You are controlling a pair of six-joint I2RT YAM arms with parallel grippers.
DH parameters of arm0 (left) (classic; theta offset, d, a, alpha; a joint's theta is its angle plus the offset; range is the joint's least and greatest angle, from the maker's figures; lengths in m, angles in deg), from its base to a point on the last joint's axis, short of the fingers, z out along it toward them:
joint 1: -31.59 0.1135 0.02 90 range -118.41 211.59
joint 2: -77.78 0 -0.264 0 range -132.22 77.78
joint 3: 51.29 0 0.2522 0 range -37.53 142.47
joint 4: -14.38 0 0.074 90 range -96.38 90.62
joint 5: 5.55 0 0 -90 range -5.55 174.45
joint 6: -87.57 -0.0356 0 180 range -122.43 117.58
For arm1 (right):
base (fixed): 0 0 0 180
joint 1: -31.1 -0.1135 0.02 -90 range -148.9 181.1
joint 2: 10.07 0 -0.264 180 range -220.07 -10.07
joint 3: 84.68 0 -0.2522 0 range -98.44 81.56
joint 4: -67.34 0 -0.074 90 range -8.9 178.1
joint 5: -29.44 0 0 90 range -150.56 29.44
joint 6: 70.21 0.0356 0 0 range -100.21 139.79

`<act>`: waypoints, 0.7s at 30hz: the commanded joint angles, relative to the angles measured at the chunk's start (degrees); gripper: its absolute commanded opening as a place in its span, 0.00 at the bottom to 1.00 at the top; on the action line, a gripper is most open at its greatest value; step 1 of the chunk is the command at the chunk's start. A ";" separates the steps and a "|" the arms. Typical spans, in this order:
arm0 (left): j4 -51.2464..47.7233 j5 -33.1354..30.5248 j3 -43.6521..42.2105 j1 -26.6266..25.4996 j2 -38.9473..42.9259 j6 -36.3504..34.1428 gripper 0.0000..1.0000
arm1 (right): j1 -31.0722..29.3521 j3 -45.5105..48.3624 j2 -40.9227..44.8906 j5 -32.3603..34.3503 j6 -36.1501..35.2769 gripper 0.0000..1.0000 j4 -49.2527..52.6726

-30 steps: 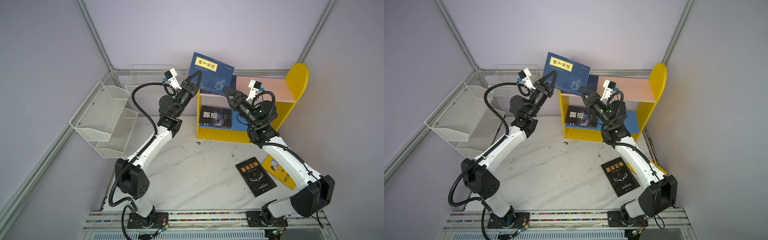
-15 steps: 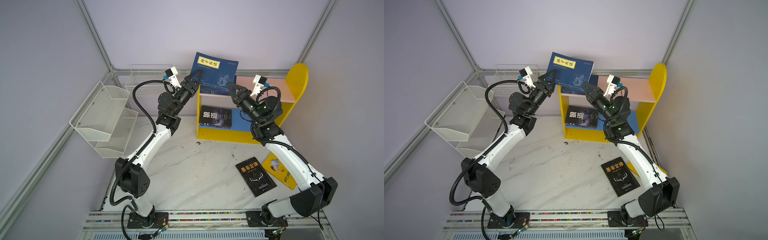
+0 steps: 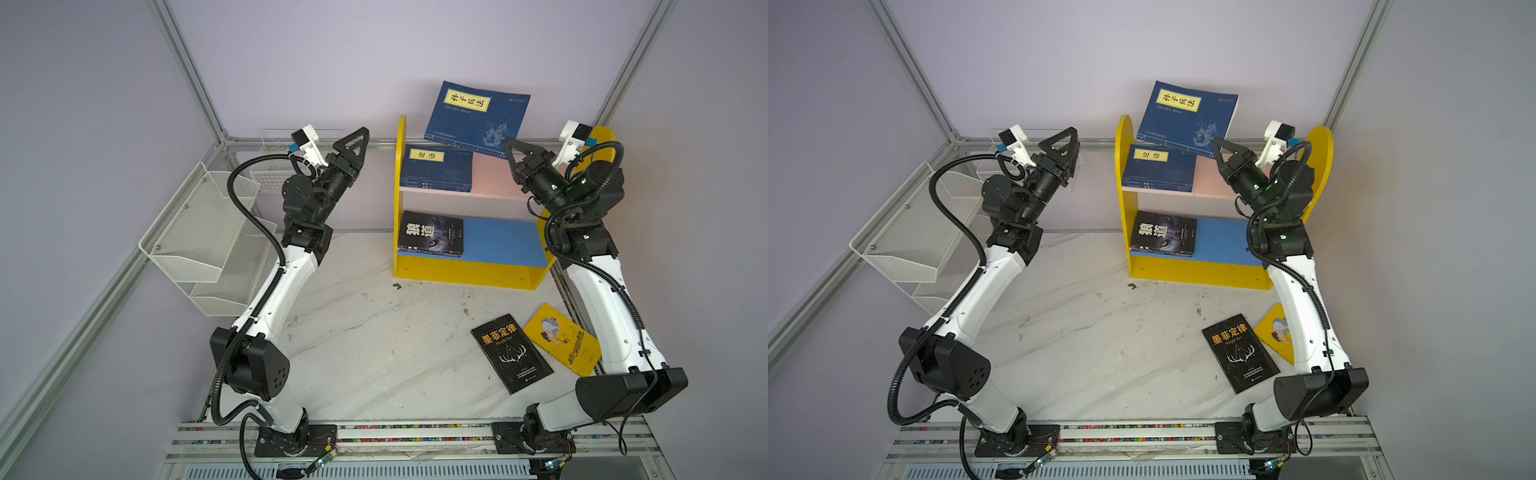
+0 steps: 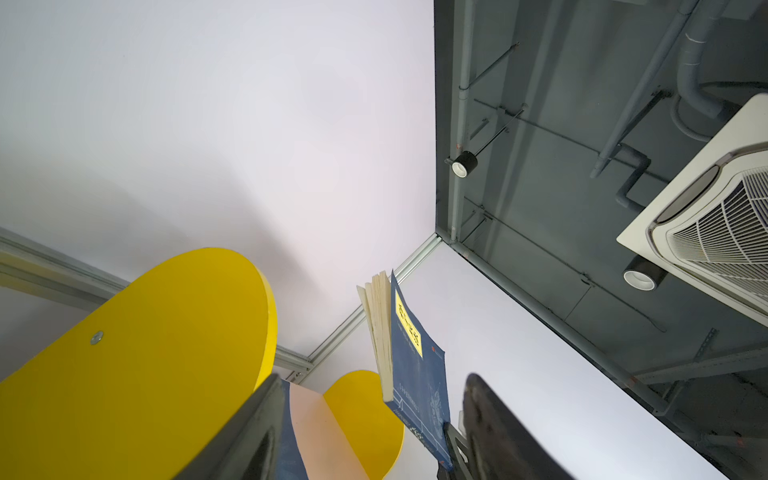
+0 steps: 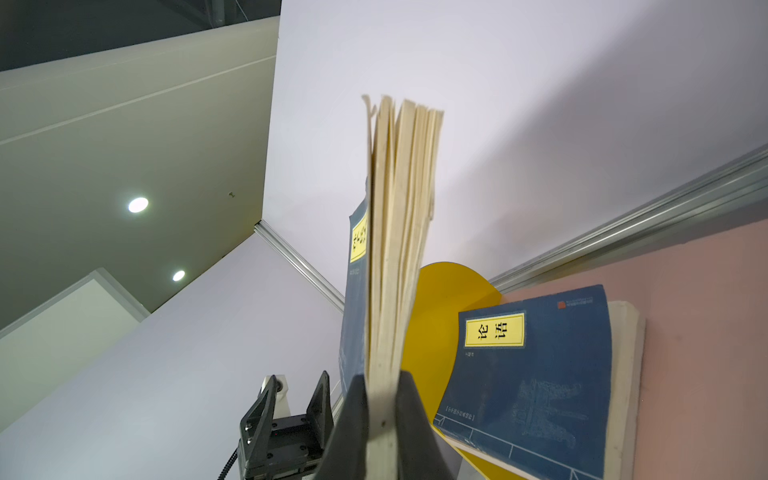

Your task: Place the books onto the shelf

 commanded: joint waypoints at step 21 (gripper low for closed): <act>1.12 3.74 -8.65 1.05 4.94 2.38 0.67 | -3.32 -14.86 -14.53 -7.87 -3.46 0.07 14.60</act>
